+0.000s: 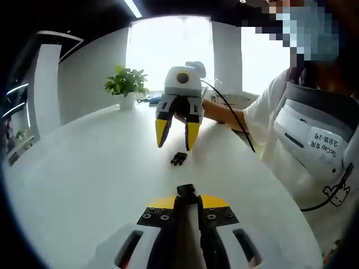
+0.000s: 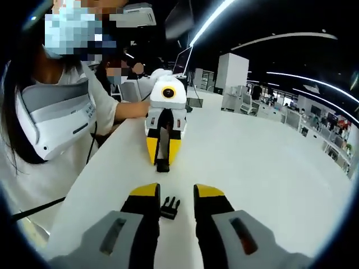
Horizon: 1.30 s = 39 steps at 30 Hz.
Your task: Snap the two parts of the plastic buckle together until the buckle closes and remains connected.
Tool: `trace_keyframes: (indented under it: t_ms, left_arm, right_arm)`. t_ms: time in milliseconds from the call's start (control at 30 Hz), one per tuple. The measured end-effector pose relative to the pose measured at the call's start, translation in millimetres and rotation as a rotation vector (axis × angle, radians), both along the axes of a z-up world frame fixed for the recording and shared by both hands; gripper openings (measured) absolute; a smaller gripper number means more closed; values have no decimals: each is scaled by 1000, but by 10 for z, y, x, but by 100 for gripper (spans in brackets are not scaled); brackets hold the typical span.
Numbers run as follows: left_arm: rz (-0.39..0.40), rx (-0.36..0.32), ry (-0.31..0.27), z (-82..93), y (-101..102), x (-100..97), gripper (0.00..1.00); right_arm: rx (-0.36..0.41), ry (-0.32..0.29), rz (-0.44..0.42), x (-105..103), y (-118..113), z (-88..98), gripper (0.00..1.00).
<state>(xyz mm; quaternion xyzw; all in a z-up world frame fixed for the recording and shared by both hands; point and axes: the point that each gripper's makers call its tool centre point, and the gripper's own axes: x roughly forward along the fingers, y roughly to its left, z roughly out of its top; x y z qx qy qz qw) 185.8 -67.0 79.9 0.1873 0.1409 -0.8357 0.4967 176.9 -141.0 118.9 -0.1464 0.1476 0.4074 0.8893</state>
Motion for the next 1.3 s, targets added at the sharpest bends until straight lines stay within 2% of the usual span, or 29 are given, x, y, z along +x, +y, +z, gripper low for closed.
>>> trace_keyframes:
  t_ms: [100, 200, 433, 500, 600, 1167, 1300]
  left_arm:
    - [13, -6, 1, 4, -19, 25, 11]
    - [14, -8, 8, 7, -24, 34, 11]
    - [5, -16, 7, 8, -20, 8, 12]
    - [9, -16, 13, 7, -22, 2, 15]
    - [20, -12, 4, 5, -15, 22, 20]
    - [88, -10, -16, 2, 22, 126, 17]
    - [77, -12, -11, 0, 25, 100, 17]
  right_arm:
    - [21, 7, -49, -38, -24, -29, 24]
    - [52, 51, -81, -83, -17, -100, 26]
    - [32, 105, -125, -136, -16, -219, 27]
    - [39, 115, -133, -149, -21, -230, 27]
    - [37, 121, -147, -153, -37, -256, 27]
    - [12, 126, -188, -214, -90, -303, 22]
    - [8, 123, -192, -213, -97, -305, 21]
